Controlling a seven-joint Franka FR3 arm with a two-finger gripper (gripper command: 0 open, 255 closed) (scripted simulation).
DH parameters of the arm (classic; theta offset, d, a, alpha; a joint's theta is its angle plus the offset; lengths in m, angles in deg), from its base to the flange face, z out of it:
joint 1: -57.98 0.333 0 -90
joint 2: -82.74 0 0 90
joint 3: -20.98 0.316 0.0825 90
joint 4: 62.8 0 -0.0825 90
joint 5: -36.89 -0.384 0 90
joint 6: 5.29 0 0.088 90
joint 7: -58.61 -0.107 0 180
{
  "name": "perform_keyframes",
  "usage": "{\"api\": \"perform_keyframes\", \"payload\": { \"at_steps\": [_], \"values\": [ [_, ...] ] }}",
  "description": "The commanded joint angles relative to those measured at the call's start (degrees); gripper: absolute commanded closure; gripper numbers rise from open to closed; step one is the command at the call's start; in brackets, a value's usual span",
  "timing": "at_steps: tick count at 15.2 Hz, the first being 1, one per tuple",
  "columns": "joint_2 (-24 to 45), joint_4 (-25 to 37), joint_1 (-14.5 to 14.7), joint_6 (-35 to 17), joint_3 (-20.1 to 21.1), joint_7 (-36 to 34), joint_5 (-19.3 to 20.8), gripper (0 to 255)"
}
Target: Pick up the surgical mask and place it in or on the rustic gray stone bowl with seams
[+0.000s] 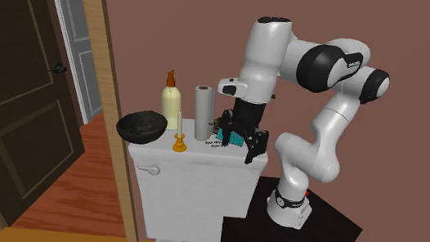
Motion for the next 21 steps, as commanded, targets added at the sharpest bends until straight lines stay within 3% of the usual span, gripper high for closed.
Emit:
{"api": "perform_keyframes", "payload": {
  "at_steps": [1, 17, 21],
  "values": [
    [0.0, 0.0, 0.0, 0.0, 0.0, 0.0, 0.0, 0],
    [-24.5, -22.1, -16.5, -3.1, -3.1, -4.1, 20.5, 0],
    [-25.6, -24.9, -17.7, -5.4, -4.4, -4.2, 22.4, 0]
  ]
}}
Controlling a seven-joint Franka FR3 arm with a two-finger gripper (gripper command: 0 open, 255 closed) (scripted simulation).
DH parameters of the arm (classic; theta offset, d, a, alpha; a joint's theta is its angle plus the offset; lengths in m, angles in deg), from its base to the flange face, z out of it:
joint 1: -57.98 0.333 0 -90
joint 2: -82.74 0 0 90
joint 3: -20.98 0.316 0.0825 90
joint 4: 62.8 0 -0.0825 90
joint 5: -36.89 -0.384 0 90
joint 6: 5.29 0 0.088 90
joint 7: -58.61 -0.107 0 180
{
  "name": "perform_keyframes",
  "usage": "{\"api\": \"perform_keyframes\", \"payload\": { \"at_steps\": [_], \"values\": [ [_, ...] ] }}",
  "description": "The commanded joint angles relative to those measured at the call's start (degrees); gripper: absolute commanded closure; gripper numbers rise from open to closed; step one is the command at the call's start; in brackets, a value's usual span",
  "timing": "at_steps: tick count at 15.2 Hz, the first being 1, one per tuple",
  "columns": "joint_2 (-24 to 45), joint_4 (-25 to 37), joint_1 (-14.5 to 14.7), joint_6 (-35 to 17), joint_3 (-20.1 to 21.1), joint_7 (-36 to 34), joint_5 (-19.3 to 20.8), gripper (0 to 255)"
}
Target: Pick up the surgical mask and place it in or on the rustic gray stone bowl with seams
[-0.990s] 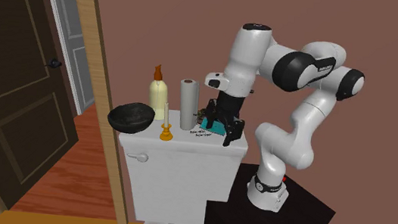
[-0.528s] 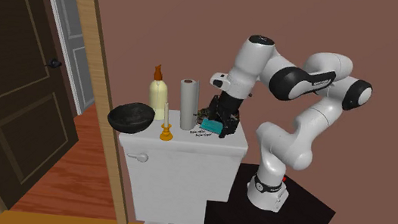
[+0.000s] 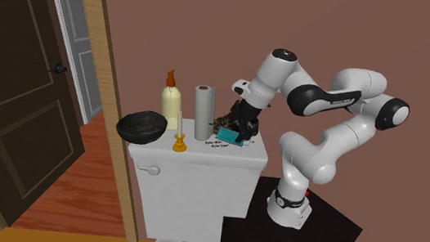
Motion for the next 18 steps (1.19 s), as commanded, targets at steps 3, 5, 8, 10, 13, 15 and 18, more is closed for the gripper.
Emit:
{"api": "perform_keyframes", "payload": {
  "at_steps": [3, 5, 8, 10, 13, 15, 18],
  "values": [
    [0.0, -2.9, -0.7, -3.2, -1.5, -0.2, 1.6, 0],
    [0.2, -4.0, -0.9, -4.4, -2.1, -0.3, 2.2, 0],
    [0.2, -4.0, -0.9, -4.4, -2.1, -0.3, 2.1, 0],
    [0.2, -4.0, -0.9, -4.4, -2.1, -0.3, 2.1, 0],
    [0.2, -3.9, -1.0, -4.4, -2.1, -0.3, 2.1, 255],
    [0.4, -3.9, -1.0, -4.6, -2.2, -0.3, 2.2, 255],
    [0.3, -4.2, -1.2, -4.9, -2.6, -0.1, 2.6, 255]
  ]
}}
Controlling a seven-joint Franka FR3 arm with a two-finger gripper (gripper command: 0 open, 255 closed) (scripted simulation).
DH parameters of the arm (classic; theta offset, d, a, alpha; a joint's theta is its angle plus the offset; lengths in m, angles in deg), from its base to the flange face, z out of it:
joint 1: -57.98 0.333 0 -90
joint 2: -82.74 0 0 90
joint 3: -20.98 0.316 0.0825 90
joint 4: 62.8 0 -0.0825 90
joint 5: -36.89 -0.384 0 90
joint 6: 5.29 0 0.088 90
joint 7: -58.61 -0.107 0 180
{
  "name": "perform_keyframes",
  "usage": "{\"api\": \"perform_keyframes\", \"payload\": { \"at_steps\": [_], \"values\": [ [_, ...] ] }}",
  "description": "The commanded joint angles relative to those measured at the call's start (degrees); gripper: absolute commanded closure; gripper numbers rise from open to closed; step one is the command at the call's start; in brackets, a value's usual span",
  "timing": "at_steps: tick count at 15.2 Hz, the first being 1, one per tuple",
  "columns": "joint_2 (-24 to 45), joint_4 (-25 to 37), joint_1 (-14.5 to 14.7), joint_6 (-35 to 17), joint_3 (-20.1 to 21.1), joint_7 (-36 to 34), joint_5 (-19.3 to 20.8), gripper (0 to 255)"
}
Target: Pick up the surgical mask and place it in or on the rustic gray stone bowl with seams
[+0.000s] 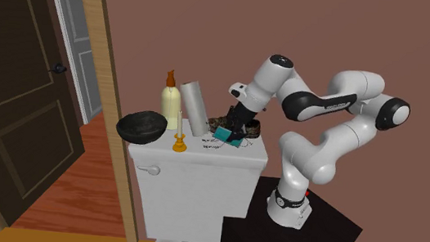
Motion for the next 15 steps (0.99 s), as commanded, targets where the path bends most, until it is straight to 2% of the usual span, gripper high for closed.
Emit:
{"api": "perform_keyframes", "payload": {
  "at_steps": [1, 3, 15],
  "values": [
    [0.3, -1.0, 0.0, 1.8, -0.3, 0.0, -0.2, 255],
    [0.5, -1.6, 0.1, 1.2, -0.2, -0.5, -0.2, 255],
    [3.2, 8.6, 0.1, 8.2, 1.9, 2.3, -2.9, 255]
  ]
}}
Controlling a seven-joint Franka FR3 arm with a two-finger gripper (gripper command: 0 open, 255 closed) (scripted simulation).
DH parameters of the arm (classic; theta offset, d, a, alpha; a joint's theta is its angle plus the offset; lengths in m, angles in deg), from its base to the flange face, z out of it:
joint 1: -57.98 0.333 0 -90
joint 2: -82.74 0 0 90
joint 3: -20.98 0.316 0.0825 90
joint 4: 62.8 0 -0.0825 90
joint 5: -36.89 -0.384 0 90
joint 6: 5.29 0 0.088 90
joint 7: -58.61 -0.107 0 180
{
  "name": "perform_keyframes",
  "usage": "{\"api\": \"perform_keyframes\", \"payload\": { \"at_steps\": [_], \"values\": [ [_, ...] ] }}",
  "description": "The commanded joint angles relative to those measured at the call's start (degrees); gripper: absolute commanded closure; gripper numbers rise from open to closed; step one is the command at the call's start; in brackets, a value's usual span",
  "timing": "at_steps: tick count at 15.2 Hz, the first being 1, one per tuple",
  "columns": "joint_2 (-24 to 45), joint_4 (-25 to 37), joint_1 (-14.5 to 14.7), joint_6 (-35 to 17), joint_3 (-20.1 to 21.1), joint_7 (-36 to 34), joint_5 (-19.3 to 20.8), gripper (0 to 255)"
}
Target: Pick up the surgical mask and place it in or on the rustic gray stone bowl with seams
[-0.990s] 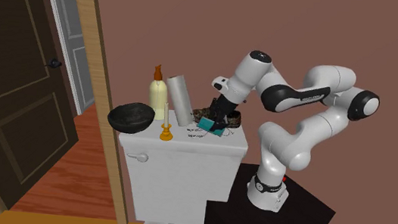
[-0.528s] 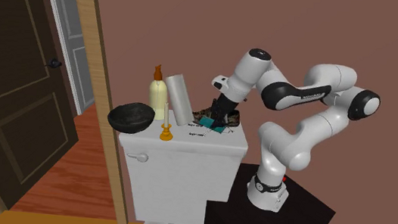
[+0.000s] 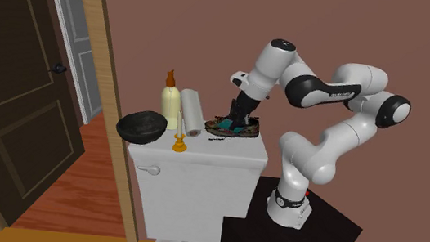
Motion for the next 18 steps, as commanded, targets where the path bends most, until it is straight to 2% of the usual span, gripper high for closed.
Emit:
{"api": "perform_keyframes", "payload": {
  "at_steps": [1, 18],
  "values": [
    [0.6, 1.7, 0.1, 1.1, 0.3, 0.3, -0.3, 255],
    [6.8, 17.5, 0.4, 10.2, 1.9, 3.3, -2.2, 255]
  ]
}}
